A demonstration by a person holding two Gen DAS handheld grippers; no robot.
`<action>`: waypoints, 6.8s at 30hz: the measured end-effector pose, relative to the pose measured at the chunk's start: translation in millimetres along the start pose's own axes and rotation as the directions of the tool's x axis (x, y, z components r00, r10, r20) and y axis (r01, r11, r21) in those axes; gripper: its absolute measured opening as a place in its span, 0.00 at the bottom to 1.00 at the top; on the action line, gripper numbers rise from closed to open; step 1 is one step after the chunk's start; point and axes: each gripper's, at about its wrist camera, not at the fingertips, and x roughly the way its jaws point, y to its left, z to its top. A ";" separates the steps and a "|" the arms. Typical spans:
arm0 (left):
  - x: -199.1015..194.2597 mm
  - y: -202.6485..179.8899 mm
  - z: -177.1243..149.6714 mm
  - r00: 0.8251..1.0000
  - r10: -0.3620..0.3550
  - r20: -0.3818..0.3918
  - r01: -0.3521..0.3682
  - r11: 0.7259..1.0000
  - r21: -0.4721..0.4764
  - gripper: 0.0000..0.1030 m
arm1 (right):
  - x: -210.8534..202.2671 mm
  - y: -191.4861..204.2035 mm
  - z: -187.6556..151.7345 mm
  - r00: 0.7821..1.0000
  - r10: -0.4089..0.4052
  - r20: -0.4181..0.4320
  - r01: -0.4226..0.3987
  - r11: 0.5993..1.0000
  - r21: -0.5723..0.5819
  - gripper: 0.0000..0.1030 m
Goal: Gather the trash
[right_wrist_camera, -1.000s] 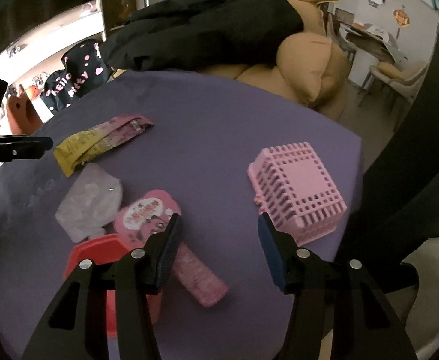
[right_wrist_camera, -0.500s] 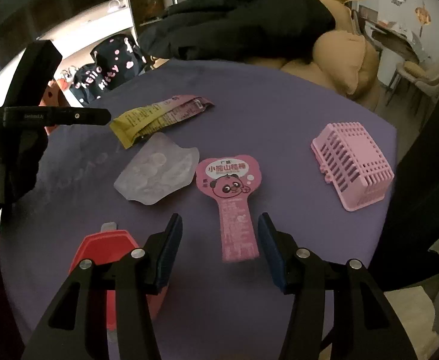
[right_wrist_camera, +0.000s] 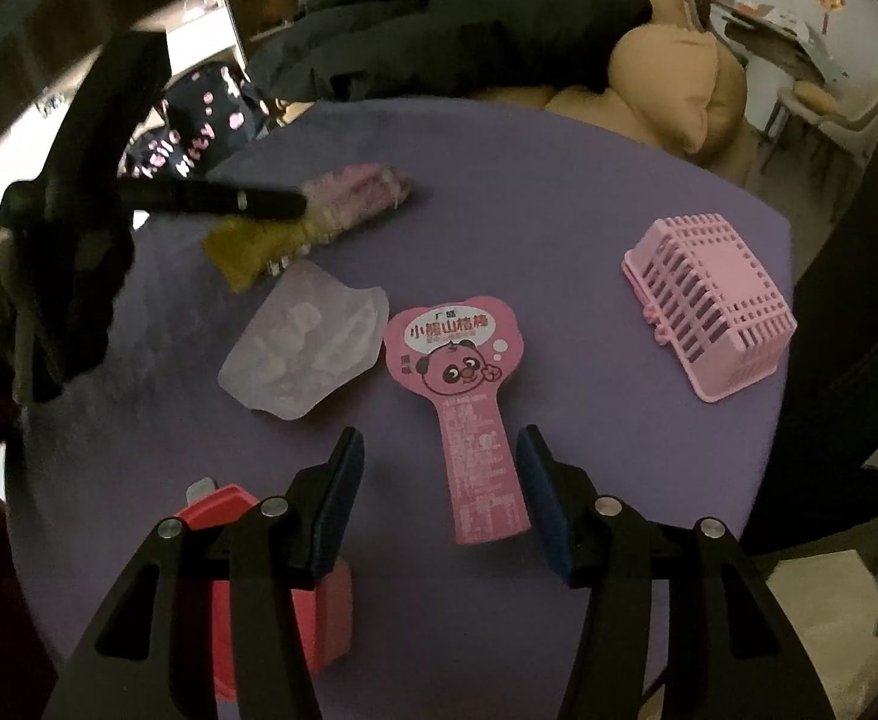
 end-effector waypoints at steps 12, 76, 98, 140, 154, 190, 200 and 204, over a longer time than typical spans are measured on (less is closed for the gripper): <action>-38.1 31.5 -3.1 0.999 -0.004 0.050 0.009 0.996 -0.089 0.26 | 15.4 -1.3 27.7 1.000 0.029 -0.002 -0.029 1.000 -0.012 0.46; -119.2 -306.4 -76.9 0.970 -0.198 0.144 0.105 0.867 0.487 0.29 | -311.0 -13.4 -122.3 0.747 -0.464 0.477 0.341 0.882 0.324 0.44; 88.8 -349.3 -131.5 0.968 -0.027 -0.248 0.160 0.831 0.532 0.38 | -292.4 -98.4 -209.7 0.757 -0.567 0.325 0.329 0.761 0.560 0.44; -146.8 -267.9 -187.1 0.947 -0.038 0.320 -0.072 0.943 0.325 0.87 | -211.5 -44.7 -213.8 0.889 -0.403 0.219 0.210 0.782 0.586 0.59; -136.2 -306.9 -237.1 0.967 0.068 0.245 -0.171 0.889 0.425 0.87 | -290.0 28.1 -280.0 0.796 -0.528 0.296 0.281 0.756 0.591 0.59; -168.6 -311.3 -244.6 0.917 0.117 0.381 -0.283 0.864 0.416 0.87 | -292.4 56.8 -297.6 0.782 -0.514 0.352 0.248 0.775 0.582 0.59; -167.9 -310.0 -244.1 0.919 0.118 0.377 -0.282 0.865 0.416 0.87 | -291.9 54.4 -298.4 0.783 -0.515 0.348 0.249 0.773 0.583 0.59; -166.9 -308.7 -244.1 0.920 0.121 0.373 -0.282 0.865 0.414 0.87 | -291.9 53.7 -299.0 0.783 -0.515 0.348 0.248 0.773 0.584 0.59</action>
